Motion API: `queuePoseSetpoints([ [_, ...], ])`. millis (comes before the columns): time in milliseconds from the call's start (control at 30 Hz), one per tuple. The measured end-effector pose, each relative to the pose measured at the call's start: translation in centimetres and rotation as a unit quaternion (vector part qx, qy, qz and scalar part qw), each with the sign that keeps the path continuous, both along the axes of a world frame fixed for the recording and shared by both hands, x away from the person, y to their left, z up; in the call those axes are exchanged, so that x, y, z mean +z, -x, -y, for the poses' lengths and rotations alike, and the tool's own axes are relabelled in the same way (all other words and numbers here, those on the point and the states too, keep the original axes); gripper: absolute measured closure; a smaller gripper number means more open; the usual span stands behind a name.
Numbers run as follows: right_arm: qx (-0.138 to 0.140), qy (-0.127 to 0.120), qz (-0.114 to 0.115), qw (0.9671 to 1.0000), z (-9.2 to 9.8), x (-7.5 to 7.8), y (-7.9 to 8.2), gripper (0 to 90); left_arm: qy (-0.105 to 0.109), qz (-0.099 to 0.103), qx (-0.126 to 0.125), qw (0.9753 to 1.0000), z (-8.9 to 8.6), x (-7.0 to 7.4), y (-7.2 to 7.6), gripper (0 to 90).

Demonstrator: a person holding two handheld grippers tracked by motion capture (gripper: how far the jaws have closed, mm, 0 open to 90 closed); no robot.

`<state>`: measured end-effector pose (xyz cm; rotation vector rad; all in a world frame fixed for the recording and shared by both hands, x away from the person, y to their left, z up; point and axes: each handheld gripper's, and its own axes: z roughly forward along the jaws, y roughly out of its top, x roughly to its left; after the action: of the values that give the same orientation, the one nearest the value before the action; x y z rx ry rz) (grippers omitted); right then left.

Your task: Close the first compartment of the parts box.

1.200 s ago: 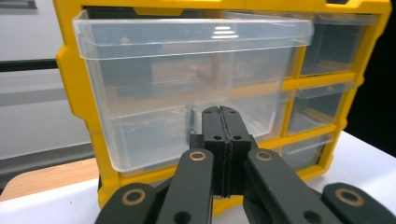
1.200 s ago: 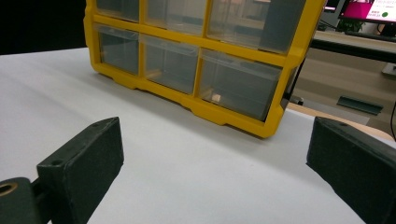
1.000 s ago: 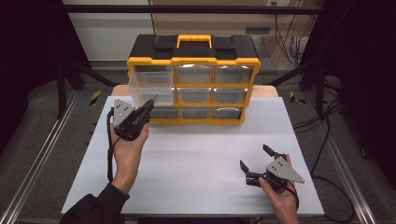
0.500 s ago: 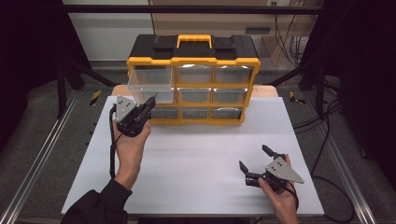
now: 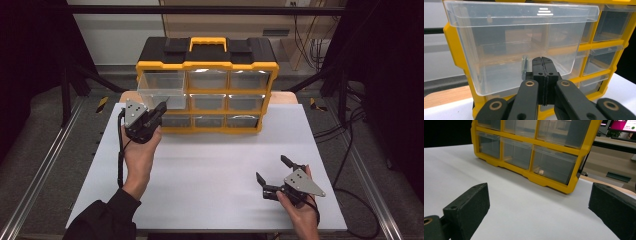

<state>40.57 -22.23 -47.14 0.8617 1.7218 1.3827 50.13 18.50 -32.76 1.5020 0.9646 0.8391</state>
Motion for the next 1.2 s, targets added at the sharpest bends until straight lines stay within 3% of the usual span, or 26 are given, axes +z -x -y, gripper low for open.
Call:
queuePoseSetpoints([
  [633,0.000,-0.002,0.003,1.0000,0.0,0.1,0.0,3.1,-0.011,-0.009,0.003,0.9999,0.1,0.2,-1.0,89.5],
  [1200,-0.001,-0.002,0.007,1.0000,0.0,0.1,0.1,3.2,-0.020,-0.003,0.012,0.9997,-0.1,0.3,-1.1,89.6],
])
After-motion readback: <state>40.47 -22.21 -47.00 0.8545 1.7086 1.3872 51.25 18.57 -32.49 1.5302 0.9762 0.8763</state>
